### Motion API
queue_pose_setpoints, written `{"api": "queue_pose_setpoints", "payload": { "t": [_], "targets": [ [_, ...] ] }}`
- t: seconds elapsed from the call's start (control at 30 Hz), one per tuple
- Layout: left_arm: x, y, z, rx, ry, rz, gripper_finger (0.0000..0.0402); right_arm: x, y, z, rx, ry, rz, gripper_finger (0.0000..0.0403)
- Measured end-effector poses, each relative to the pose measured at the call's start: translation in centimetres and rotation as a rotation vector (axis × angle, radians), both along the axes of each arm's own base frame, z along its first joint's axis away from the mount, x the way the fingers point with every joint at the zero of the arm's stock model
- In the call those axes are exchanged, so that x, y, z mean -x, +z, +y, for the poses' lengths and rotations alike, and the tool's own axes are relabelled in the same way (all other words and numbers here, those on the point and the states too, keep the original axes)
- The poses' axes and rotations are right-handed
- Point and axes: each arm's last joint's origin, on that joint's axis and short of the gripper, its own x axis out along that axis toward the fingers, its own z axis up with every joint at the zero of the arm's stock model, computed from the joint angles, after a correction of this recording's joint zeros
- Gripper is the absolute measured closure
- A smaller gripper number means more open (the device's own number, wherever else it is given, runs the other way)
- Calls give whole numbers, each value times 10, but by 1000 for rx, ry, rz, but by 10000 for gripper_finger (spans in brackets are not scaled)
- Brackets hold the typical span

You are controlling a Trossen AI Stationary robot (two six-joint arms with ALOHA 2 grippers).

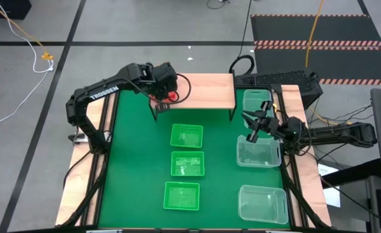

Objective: Stack baskets on shelf by color
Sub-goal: Stack the orange bin on the orange bin on the shelf

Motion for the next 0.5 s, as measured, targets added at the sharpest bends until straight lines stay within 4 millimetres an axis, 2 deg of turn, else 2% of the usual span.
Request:
{"api": "queue_pose_setpoints", "payload": {
  "t": [0.13,0.5],
  "targets": [
    [0,0,0,-1,16,-7,335,0,0,0,0,0,0,353],
    [-6,4,3,-68,69,-72,252,0,0,0,-4,2,-1,353]
  ]
}}
